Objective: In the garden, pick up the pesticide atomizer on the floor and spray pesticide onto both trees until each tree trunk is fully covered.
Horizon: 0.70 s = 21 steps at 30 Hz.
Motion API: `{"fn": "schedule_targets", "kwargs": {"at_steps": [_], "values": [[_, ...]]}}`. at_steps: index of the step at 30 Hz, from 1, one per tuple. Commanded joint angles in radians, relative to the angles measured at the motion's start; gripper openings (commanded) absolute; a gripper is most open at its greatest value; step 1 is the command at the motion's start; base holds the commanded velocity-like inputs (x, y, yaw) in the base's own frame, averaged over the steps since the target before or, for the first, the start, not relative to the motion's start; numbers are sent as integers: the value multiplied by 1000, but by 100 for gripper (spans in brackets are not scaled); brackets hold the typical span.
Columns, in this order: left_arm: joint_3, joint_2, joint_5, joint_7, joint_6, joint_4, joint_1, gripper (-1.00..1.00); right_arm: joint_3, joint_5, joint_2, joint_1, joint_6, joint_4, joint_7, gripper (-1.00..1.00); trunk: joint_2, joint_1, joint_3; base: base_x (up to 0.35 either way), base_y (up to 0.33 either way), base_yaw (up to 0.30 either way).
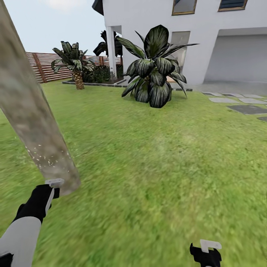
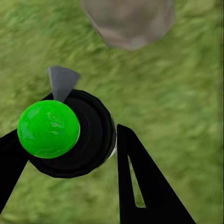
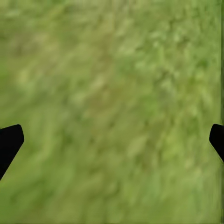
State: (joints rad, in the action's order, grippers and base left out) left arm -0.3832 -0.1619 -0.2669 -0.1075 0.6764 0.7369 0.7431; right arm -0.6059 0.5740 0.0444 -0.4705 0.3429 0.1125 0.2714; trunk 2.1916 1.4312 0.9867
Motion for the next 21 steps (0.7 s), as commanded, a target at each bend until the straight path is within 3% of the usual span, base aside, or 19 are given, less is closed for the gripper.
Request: {"fn": "schedule_targets", "kwargs": {"at_steps": [1, 12, 21], "values": [[-1, 0, 0, -2, 5, 2, 1, -100, -8, 10, 0, -1, 4, -2, 3, 100, 0, 0, 1, 158, -248, 0], [-2, -1, 0, -3, 5, 2, 1, -100, -8, 11, -1, -1, 4, -3, 3, 100, 0, 0, 1, 156, -248, 9], [-2, -2, -1, -3, 5, 3, 0, -100, -8, 11, -1, -1, 4, -2, 3, 100, 0, 0, 1, 154, -248, 213]]}}
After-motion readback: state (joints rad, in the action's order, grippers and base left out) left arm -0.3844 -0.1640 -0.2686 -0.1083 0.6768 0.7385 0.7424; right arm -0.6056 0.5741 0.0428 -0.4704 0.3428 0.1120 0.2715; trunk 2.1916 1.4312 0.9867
